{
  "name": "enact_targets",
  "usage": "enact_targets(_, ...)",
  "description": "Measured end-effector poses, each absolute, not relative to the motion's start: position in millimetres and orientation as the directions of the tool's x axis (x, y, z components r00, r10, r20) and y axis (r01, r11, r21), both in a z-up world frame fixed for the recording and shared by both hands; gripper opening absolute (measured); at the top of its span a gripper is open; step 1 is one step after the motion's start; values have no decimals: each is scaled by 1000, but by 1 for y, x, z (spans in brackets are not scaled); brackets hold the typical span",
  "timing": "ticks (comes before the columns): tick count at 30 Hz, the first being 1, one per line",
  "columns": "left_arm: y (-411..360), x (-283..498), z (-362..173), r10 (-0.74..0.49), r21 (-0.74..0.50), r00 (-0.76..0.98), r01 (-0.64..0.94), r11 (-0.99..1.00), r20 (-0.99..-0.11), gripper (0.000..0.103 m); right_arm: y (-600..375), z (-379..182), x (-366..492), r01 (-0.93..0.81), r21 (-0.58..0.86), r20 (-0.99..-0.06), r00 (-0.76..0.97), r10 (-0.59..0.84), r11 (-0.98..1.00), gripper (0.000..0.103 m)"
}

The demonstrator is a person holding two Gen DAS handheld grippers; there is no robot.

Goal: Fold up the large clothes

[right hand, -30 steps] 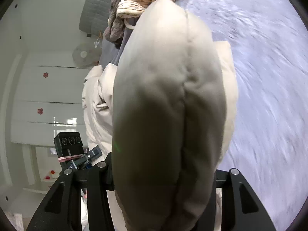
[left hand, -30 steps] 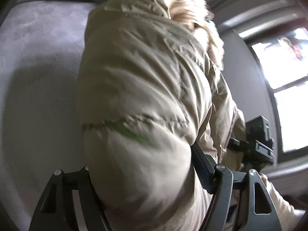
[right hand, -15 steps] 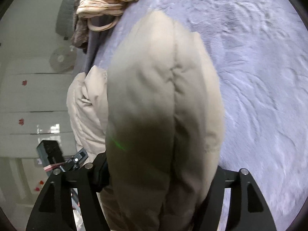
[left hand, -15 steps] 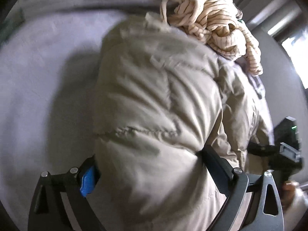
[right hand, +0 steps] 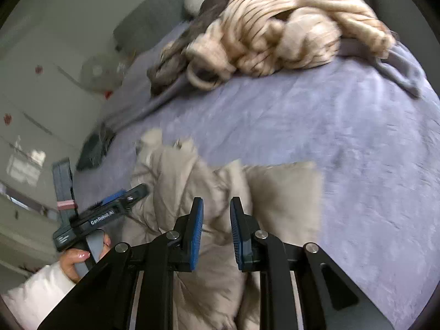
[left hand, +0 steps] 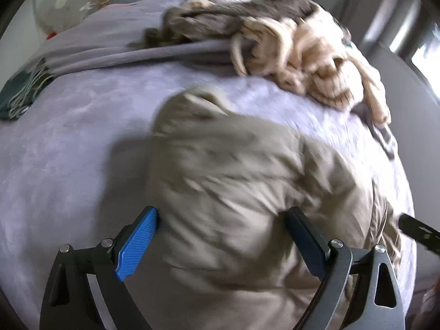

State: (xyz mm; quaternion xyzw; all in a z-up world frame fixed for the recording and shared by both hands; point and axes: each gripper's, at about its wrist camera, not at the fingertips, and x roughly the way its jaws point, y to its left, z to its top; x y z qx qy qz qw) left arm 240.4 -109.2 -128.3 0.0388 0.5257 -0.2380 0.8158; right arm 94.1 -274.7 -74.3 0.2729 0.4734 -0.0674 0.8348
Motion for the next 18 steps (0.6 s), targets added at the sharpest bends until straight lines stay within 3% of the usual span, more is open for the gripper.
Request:
enact_targets(3, -125, 224, -137, -295, -98, 366, 470, 877, -883, 95, -270, -108, 105, 423, 332, -877, 468, 110, 843, 22)
enact_targets(8, -134, 216, -141, -274, -63, 379, 484, 873, -884, 95, -286, -145, 89, 492, 297, -912, 400, 90, 818, 10)
enact_targets(18, -110, 201, -119, -238, -37, 370, 476, 879, -898, 95, -287, -134, 83, 473, 307, -912, 395, 113, 826, 9)
